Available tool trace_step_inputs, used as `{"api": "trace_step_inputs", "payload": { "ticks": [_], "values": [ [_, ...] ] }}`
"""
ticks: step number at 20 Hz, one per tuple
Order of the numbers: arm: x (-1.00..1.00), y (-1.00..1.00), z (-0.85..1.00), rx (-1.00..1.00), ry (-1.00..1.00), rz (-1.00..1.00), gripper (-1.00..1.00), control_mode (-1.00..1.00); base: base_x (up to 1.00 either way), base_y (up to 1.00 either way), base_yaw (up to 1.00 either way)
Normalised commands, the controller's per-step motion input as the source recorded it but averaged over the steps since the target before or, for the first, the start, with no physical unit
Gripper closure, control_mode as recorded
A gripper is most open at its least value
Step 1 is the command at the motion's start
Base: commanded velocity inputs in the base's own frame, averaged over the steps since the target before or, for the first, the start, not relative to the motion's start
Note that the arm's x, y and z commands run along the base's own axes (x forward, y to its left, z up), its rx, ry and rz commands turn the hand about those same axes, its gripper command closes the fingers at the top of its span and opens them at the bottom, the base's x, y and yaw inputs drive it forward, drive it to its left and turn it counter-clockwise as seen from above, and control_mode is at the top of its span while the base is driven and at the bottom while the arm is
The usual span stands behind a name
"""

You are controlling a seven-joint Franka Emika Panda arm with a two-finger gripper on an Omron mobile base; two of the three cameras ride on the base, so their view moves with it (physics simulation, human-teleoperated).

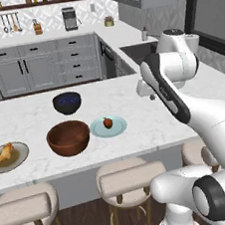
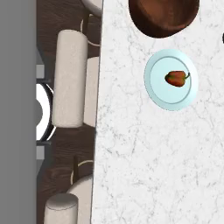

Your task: Pick the chicken drumstick and bell pepper from their plates and place them in the bowl. Then put the bowl in the fridge.

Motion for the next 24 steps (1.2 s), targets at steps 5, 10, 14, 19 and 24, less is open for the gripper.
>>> {"api": "trace_step_inputs", "payload": {
  "ticks": [5, 10, 14, 19, 24],
  "values": [
    [-0.52, 0.17, -0.04, 0.00, -0.03, 0.01, -1.00, -1.00, 0.00, 0.00, 0.00],
    [-0.11, 0.64, -0.43, 0.05, 0.00, 0.01, -1.00, -1.00, 0.00, 0.00, 0.00],
    [0.52, 0.35, -0.28, 0.02, 0.01, 0.00, -1.00, -1.00, 0.00, 0.00, 0.00],
    [0.68, 0.41, -0.36, 0.06, 0.01, 0.00, -1.00, -1.00, 0.00, 0.00, 0.00],
    [0.79, 0.31, -0.44, 0.00, 0.05, 0.00, -1.00, -1.00, 0.00, 0.00, 0.00]
  ]
}}
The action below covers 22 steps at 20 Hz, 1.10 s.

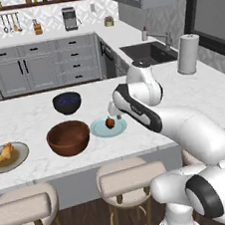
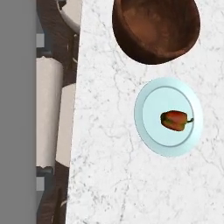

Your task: Pick the chicken drumstick and bell pepper from their plates and place them in the bowl. Then put the bowl in the fridge.

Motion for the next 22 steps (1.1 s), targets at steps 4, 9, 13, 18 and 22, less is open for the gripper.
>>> {"api": "trace_step_inputs", "payload": {
  "ticks": [4, 9, 13, 18, 22],
  "values": [
    [0.71, 0.00, -0.40, 0.00, 0.14, 0.00, -1.00, -1.00, 0.00, 0.00, 0.00],
    [0.65, 0.00, -0.36, 0.00, 0.07, 0.00, -1.00, -1.00, 0.00, 0.00, 0.00],
    [0.46, 0.02, -0.26, 0.00, 0.01, -0.01, -1.00, -1.00, 0.00, 0.00, 0.00],
    [0.36, 0.00, -0.48, 0.00, 0.00, 0.00, -1.00, -1.00, 0.00, 0.00, 0.00],
    [0.41, 0.00, -0.43, 0.00, 0.00, 0.00, -1.00, -1.00, 0.00, 0.00, 0.00]
  ]
}}
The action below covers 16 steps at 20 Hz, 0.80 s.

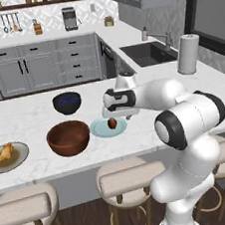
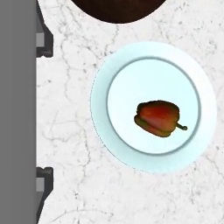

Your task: Pick the chicken drumstick and bell pepper from their plates and place them in the bowl. Then put the bowl in the fridge.

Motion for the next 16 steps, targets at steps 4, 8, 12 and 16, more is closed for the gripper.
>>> {"api": "trace_step_inputs", "payload": {
  "ticks": [4, 8, 12, 16],
  "values": [
    [0.55, 0.03, -0.21, 0.00, 0.01, 0.00, -1.00, -1.00, 0.00, 0.00, 0.00],
    [0.60, 0.00, -0.17, 0.00, 0.01, 0.00, -1.00, -1.00, 0.00, 0.00, 0.00],
    [0.49, 0.06, -0.20, 0.00, 0.00, 0.00, -1.00, -1.00, 0.00, 0.00, 0.00],
    [0.40, 0.13, -0.32, 0.00, 0.00, 0.00, -1.00, -1.00, 0.00, 0.00, 0.00]
  ]
}}
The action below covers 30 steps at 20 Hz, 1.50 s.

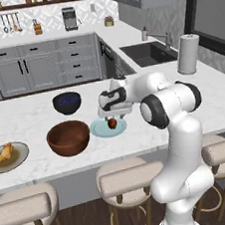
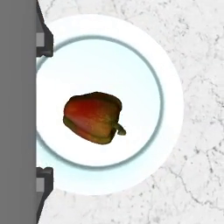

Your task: Pick the chicken drumstick and bell pepper from their plates and place them in the bowl. Then put the bowl in the fridge.

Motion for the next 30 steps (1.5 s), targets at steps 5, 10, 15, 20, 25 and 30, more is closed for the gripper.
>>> {"api": "trace_step_inputs", "payload": {
  "ticks": [5, 10, 15, 20, 25, 30],
  "values": [
    [0.26, 0.04, -0.55, 0.00, 0.00, 0.00, -1.00, -1.00, 0.00, 0.00, 0.00],
    [0.22, 0.00, -0.32, 0.00, 0.00, 0.00, -1.00, -1.00, 0.00, 0.00, 0.00],
    [0.14, 0.01, -0.33, 0.00, 0.00, 0.00, 1.00, -1.00, 0.00, 0.00, 0.00],
    [-0.19, 0.00, -0.03, 0.00, 0.01, -0.04, 1.00, -1.00, 0.00, 0.00, 0.00],
    [-0.85, 0.13, 0.44, 0.06, 0.03, -0.10, 1.00, -1.00, 0.00, 0.00, 0.00],
    [-0.95, 0.12, 0.98, 0.00, -0.07, 0.00, 1.00, -1.00, 0.00, 0.00, 0.00]
  ]
}}
